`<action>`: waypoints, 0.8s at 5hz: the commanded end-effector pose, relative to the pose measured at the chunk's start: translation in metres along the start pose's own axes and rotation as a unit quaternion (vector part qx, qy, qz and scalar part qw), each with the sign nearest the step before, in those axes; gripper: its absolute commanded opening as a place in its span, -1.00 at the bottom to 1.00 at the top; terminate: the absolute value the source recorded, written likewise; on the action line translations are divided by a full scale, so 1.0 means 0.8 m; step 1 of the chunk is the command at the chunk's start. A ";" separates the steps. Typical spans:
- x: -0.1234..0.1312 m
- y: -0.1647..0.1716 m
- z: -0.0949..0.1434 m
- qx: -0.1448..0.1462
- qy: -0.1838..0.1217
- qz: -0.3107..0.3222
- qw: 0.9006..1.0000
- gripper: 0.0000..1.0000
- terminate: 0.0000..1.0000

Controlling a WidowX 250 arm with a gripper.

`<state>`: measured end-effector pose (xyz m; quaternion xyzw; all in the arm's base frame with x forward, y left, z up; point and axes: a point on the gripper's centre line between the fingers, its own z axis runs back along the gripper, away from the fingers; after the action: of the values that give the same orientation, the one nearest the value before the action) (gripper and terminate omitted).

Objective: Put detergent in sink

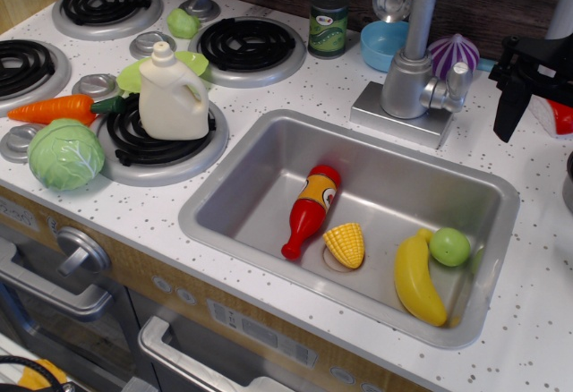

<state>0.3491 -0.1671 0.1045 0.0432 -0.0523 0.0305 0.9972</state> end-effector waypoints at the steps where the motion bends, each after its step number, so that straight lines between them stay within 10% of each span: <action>1: 0.000 0.000 0.000 0.000 0.000 0.000 1.000 1.00 -1.00; 4: -0.025 0.130 0.025 0.058 -0.004 -0.105 0.993 1.00 -1.00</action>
<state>0.3156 -0.0427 0.1246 0.1180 -0.0202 -0.1143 0.9862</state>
